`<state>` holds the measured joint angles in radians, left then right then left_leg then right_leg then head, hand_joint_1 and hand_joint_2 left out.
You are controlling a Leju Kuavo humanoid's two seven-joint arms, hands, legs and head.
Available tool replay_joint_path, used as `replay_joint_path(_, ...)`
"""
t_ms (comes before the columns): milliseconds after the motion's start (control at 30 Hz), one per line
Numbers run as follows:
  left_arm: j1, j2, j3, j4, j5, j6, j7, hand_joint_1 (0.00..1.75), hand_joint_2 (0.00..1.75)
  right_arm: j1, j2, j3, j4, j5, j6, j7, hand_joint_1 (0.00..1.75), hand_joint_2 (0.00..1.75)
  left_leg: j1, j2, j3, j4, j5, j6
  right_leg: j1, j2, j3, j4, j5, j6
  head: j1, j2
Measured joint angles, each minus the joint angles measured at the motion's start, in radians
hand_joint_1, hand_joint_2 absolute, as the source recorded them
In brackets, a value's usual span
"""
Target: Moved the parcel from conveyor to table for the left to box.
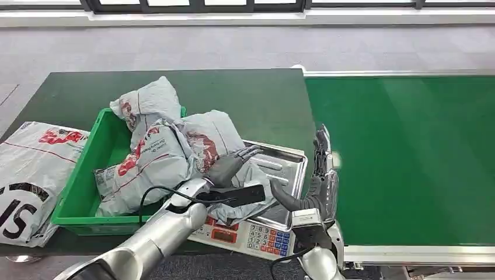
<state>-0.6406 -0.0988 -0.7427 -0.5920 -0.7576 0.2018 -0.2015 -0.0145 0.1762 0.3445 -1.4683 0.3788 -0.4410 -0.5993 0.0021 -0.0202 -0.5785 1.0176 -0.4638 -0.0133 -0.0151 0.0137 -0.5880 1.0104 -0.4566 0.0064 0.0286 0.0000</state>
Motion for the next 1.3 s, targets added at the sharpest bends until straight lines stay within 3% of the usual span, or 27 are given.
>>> replay_joint_path(367,0.037,0.082,0.0,-0.123,0.0,0.047,-0.017,1.75,1.75,0.022,0.0,0.0,-0.001,0.0,0.01,-0.005,0.0,1.75,0.001,0.0,0.0,0.0,0.002,-0.002,0.001,0.001,-0.001,0.0,0.002,-0.001,0.0,0.0)
replay_joint_path(833,0.053,0.117,0.0,-0.187,-0.001,0.054,-0.016,1.75,1.75,0.022,0.0,0.0,-0.001,0.0,0.012,-0.006,0.0,1.75,0.001,0.0,0.0,-0.001,0.002,-0.002,0.001,0.0,-0.001,0.0,0.001,-0.001,0.0,0.0)
replay_joint_path(967,0.074,0.125,0.007,-0.22,-0.042,0.127,-0.019,1.75,1.75,0.021,0.0,0.0,-0.001,-0.002,0.021,-0.012,0.0,1.75,0.001,0.0,0.0,-0.001,0.002,-0.002,0.001,0.0,-0.001,0.0,0.002,-0.001,0.0,0.0)
replay_joint_path(1033,0.112,0.146,0.014,-0.292,-0.104,0.215,-0.02,1.75,1.75,0.021,0.0,0.0,-0.001,-0.002,0.03,-0.017,0.0,1.75,0.001,0.001,0.0,-0.001,0.002,-0.002,0.001,0.001,-0.002,0.001,0.002,-0.001,0.0,0.0)
replay_joint_path(1133,0.155,0.185,0.015,-0.452,-0.448,0.405,0.029,1.75,1.75,0.01,0.001,0.001,0.007,-0.005,0.048,-0.023,0.0,1.75,0.001,-0.001,-0.003,-0.001,0.002,-0.002,0.001,0.0,-0.004,0.001,0.001,-0.001,0.0,0.0)
replay_joint_path(1200,0.167,0.199,0.014,-0.552,-0.704,0.46,0.06,1.75,1.75,-0.005,0.002,0.002,0.016,-0.011,0.052,-0.024,0.0,1.75,0.001,-0.002,-0.003,-0.001,0.002,-0.002,0.001,-0.001,-0.004,0.001,0.001,-0.002,0.0,0.0)
replay_joint_path(1267,0.169,0.208,0.005,-0.631,-0.734,0.46,0.089,1.75,1.75,-0.012,0.003,0.002,0.02,-0.014,0.052,-0.024,0.0,1.75,0.001,-0.002,-0.004,-0.001,0.002,-0.002,0.001,-0.001,-0.007,0.001,0.001,-0.002,0.0,0.0)
replay_joint_path(1300,0.148,0.221,-0.012,-0.681,-0.735,0.456,0.16,1.75,1.75,-0.012,0.004,0.002,0.021,-0.017,0.052,-0.025,0.0,1.75,0.001,-0.002,-0.006,0.0,0.003,-0.002,0.001,-0.001,-0.007,0.001,0.002,-0.001,0.0,0.0)
